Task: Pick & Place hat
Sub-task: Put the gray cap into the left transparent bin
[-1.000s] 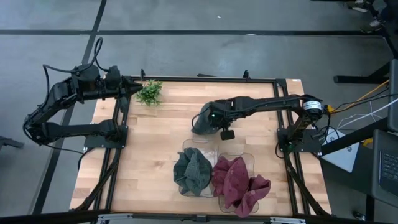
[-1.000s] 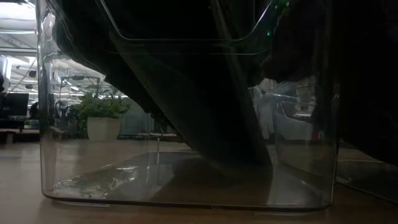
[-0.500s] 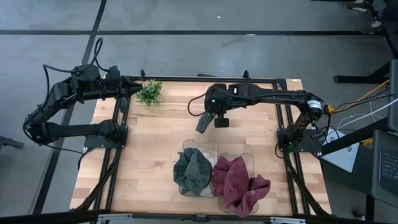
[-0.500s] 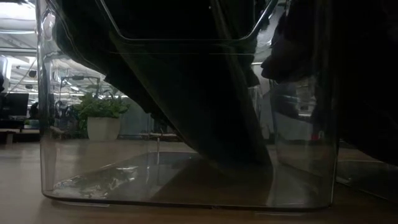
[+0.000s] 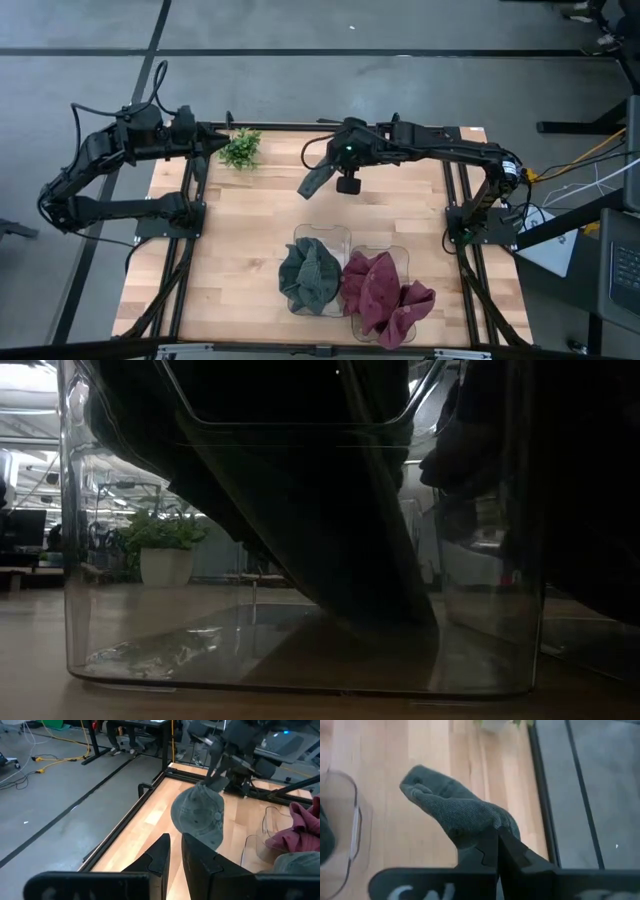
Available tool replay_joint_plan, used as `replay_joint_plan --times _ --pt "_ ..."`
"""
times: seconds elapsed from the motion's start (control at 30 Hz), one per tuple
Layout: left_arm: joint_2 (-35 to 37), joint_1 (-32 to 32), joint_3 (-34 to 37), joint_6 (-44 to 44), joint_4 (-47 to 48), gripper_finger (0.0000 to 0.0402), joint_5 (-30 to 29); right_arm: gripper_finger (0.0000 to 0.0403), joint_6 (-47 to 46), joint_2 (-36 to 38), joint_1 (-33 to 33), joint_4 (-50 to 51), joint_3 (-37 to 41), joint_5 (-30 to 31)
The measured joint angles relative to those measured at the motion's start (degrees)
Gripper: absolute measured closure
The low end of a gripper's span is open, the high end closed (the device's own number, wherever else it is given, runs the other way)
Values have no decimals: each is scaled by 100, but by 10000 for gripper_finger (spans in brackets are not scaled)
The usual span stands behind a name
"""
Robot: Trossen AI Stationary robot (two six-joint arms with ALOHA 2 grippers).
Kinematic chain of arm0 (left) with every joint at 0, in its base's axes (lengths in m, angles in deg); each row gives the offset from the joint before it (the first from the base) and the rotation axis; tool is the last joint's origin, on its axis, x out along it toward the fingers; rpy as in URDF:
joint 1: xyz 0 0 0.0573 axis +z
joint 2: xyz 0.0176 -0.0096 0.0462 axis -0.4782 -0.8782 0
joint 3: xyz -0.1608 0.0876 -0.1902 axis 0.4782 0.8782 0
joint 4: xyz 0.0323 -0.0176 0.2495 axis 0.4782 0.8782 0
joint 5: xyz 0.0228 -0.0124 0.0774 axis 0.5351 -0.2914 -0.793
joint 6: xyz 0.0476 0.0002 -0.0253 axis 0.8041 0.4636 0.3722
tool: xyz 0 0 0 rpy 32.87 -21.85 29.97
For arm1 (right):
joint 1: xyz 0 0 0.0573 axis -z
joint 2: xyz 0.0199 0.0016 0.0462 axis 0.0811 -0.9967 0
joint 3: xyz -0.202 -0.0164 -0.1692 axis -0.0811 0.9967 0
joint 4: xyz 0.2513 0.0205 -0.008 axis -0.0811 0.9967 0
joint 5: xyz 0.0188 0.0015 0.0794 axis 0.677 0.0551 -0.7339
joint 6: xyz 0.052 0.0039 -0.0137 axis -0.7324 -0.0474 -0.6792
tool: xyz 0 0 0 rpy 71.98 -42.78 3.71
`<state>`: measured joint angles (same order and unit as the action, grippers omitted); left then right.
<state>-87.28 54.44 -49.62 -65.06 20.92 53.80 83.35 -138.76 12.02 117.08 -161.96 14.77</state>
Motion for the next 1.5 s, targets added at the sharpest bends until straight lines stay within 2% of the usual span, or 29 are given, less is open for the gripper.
replay_joint_plan --times 0.3,0.6,0.9,1.03,1.2,1.5 --pt "-669 -2 0 438 -570 359 695 403 -107 9 113 -853 -131 1" --pt "-1691 -20 0 1128 -1333 359 850 403 -107 9 342 -1409 -131 4" --pt "-2444 -458 0 1825 -1893 356 934 403 -99 9 609 -1559 -131 -1" --pt "-2581 -490 0 1927 -2112 331 1051 403 -101 9 681 -1562 -131 -3" --pt "-2753 -409 0 1919 -2203 279 968 403 -86 9 681 -1728 -131 -7" --pt "-3374 -441 0 1504 -2421 207 178 403 0 9 678 -1979 -131 -51"
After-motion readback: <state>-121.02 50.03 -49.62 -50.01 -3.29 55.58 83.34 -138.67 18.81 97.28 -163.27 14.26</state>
